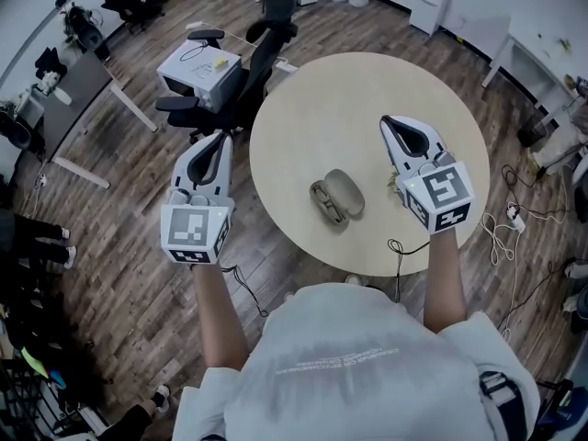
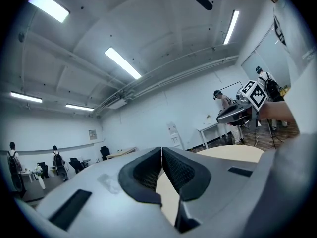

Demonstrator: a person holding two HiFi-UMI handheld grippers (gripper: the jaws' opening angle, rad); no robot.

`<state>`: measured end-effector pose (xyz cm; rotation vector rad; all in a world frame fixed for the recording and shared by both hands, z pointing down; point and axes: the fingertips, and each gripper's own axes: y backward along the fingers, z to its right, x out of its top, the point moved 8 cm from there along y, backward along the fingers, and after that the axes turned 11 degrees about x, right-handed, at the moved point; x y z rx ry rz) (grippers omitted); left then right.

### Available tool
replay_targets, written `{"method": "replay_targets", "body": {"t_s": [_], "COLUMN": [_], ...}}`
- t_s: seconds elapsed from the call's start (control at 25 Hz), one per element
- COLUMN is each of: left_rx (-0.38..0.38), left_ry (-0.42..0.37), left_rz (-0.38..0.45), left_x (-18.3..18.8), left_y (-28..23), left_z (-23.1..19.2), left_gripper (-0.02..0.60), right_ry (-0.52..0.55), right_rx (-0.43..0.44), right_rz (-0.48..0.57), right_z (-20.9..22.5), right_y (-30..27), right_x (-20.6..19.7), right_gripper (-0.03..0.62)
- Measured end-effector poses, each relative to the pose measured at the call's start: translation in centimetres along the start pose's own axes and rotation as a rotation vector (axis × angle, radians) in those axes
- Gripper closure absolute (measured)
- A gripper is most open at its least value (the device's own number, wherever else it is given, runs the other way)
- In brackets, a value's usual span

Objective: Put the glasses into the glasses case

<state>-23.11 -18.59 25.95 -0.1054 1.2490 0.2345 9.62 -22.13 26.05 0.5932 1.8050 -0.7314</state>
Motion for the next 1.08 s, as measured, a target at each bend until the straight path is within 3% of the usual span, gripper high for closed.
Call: {"method": "replay_targets", "body": {"t_s": [1.08], "left_rx": [-0.051], "left_ry": [0.034], "left_rz": [-0.056], "left_x": [-2.5], "left_y": [-0.7], "left_z": [0.0], "left_gripper": [0.566], "right_ry": [-0.01], "right_rx": [0.024], "right_rz": [-0.064], "right_z": [-0.9], "right_y": [-2.4], "right_x": [-1.4], "right_gripper": [0.594]}}
